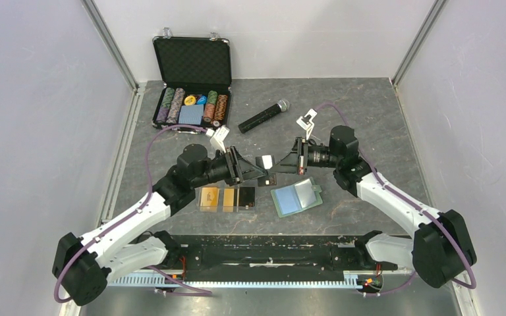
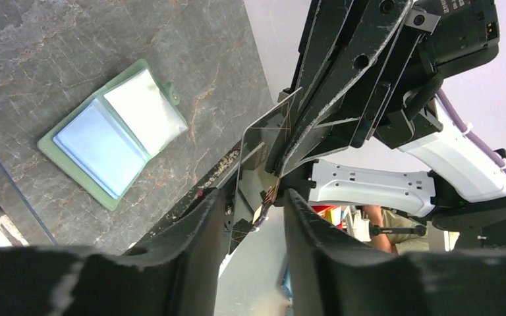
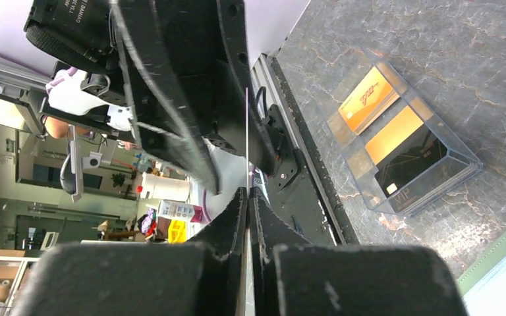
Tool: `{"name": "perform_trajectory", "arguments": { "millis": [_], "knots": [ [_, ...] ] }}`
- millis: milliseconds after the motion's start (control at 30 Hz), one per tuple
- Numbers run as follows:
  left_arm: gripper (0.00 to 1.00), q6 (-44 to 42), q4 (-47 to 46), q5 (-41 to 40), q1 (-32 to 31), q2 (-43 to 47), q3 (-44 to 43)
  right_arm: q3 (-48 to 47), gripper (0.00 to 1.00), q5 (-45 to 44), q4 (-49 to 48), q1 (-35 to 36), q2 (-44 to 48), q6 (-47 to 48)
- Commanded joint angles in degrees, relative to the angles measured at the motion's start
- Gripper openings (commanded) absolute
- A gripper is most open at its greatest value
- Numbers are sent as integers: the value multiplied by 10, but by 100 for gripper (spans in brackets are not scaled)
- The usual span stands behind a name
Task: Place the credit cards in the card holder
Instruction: Pick up the credit card from the storage box, then insert the credit card into the card holder.
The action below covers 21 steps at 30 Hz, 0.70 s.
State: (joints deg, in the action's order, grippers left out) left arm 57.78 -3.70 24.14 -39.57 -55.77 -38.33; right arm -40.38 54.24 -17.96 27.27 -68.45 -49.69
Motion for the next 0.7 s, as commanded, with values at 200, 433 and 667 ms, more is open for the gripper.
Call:
{"name": "perform_trajectory", "arguments": {
  "millis": [200, 433, 667],
  "knots": [
    [73, -26, 16, -6, -2, -15, -5, -49, 0, -47, 175, -27, -7, 137],
    [71, -62, 100, -8, -8, -91, -27, -85, 0, -98, 356, -91, -23, 236],
    [67, -109, 175, -24, -47, -193, -91, -122, 0, -150, 503, -128, -77, 339]
  ]
}}
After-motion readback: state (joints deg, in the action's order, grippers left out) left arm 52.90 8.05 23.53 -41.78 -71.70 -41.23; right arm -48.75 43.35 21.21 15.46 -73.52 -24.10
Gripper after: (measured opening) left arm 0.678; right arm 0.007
